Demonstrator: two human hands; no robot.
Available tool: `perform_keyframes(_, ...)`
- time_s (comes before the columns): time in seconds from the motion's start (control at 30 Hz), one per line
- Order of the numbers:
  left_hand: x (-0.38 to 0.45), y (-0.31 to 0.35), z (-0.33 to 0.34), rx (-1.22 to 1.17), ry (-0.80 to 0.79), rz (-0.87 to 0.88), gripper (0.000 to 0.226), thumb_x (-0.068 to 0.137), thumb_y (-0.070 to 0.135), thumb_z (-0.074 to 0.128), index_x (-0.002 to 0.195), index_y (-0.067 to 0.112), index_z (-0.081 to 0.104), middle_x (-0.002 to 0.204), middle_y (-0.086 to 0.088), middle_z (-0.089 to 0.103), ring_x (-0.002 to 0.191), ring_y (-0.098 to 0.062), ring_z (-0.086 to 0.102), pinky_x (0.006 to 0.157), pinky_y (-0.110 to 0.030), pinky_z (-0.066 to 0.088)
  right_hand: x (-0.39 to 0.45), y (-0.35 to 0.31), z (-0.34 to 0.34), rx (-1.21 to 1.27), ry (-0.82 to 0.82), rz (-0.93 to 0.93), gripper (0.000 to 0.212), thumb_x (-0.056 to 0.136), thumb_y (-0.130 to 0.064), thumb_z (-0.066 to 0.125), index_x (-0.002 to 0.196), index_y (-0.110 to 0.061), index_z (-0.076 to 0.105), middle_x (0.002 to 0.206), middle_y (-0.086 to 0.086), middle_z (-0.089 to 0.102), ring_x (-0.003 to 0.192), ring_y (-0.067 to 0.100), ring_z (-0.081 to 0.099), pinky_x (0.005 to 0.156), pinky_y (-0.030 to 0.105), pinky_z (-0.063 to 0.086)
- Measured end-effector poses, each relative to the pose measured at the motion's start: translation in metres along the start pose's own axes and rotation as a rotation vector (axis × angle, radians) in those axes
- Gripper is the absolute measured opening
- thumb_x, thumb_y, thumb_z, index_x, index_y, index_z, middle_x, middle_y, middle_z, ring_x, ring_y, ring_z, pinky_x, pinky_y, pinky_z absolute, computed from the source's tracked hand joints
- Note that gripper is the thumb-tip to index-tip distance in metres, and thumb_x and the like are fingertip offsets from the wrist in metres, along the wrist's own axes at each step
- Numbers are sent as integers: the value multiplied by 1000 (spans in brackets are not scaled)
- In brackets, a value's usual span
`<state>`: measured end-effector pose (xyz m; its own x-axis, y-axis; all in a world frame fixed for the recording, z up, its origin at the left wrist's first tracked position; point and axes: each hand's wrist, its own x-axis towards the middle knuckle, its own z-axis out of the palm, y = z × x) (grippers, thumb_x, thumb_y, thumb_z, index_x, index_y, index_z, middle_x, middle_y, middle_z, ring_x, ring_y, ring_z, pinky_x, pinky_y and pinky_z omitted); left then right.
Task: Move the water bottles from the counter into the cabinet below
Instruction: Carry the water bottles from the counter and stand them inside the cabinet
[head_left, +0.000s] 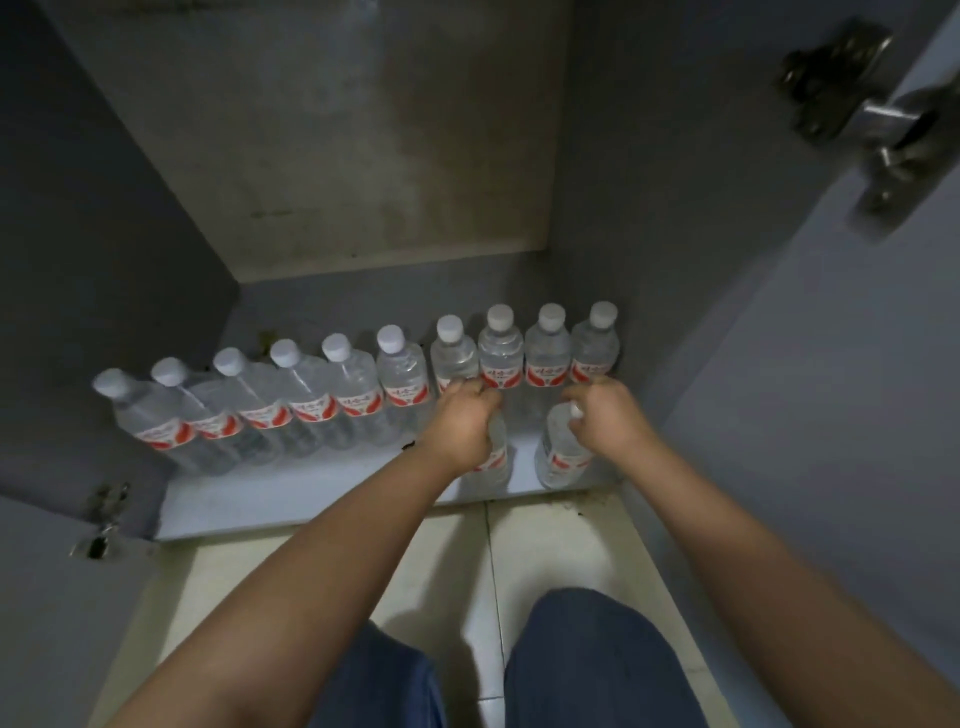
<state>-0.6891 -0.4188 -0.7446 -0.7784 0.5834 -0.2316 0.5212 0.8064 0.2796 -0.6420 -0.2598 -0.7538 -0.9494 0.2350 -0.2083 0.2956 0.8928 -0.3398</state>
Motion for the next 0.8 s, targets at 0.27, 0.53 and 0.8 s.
perform_keyframes(0.27, 4, -11, 21, -108, 131, 73, 68, 96, 3, 41, 150, 8, 1, 160, -12, -10, 149, -24, -4, 121, -28, 3, -19, 10, 11, 58, 167, -62, 45, 90, -4, 56, 134, 0, 46, 141, 19, 46, 127, 32, 47, 106, 34, 39)
perform_keyframes(0.53, 5, -13, 25, 51, 191, 29, 65, 95, 5, 45, 149, 9, 9, 161, -9, 5, 149, -22, 7, 120, -30, 17, 17, 6, -17, -109, 43, 29, 28, 92, -8, 51, 117, 3, 55, 129, 22, 48, 115, 36, 53, 95, 33, 45)
perform_keyframes(0.8, 14, -6, 12, 55, 60, -52, 45, 99, 12, 38, 144, 14, 28, 134, -14, 48, 115, -30, 54, 82, -35, 45, 45, 12, -21, -140, 53, 135, 38, 96, -9, 46, 132, 1, 43, 137, 21, 47, 123, 35, 51, 102, 34, 42)
